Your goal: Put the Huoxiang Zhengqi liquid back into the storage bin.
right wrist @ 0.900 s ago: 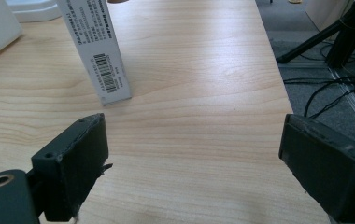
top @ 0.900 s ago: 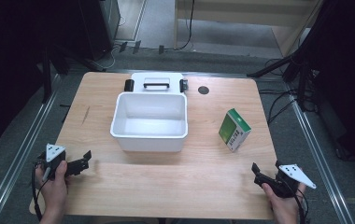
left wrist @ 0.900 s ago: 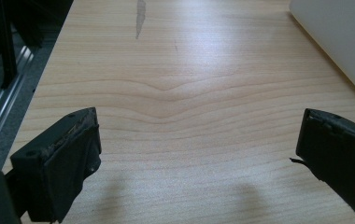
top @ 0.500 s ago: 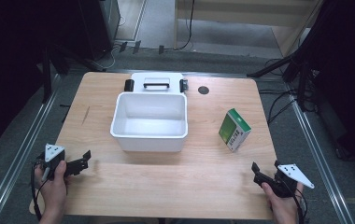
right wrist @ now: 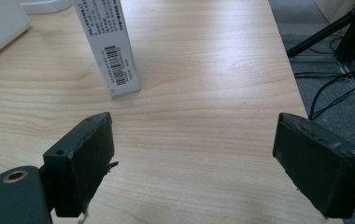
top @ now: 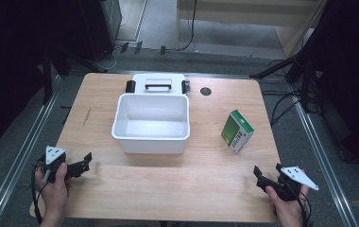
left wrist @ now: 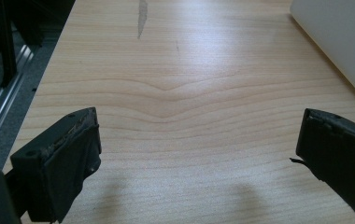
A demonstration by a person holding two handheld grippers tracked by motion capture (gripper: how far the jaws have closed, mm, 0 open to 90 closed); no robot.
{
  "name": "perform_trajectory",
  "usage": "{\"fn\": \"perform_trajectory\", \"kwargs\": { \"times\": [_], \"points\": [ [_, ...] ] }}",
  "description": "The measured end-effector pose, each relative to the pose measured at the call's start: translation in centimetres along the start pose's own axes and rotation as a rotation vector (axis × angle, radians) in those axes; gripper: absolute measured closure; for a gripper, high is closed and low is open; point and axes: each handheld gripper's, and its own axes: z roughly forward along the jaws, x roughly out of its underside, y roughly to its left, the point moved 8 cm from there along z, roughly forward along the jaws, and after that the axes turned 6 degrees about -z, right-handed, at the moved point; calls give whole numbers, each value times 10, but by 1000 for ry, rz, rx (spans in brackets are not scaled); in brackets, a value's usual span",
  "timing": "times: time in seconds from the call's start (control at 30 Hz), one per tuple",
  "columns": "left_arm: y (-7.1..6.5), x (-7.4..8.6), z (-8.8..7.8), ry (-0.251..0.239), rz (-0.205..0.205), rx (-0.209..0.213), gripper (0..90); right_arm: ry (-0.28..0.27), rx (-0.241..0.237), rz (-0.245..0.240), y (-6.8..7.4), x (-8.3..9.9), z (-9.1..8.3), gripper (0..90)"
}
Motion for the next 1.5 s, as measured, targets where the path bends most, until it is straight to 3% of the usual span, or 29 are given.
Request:
{"fn": "perform_trajectory", "kwargs": {
  "times": [0.23, 0.87, 1.13, 1.47, 1.5],
  "points": [
    [0, 0, 0, 1, -4, 3, 8, 15, -13, -11, 5, -9, -1, 129],
    [0, 0, 0, 0, -6, 2, 9, 102, -23, -72, -1, -28, -9, 154],
    [0, 0, 0, 1, -4, 3, 9, 202, -55, -124, 4, -42, -8, 153],
    [0, 0, 0, 0, -4, 3, 8, 268, -78, -172, 7, -52, -5, 153],
    [0, 0, 0, 0, -5, 4, 9, 305, -72, -176, 6, -53, -4, 153]
  ]
}}
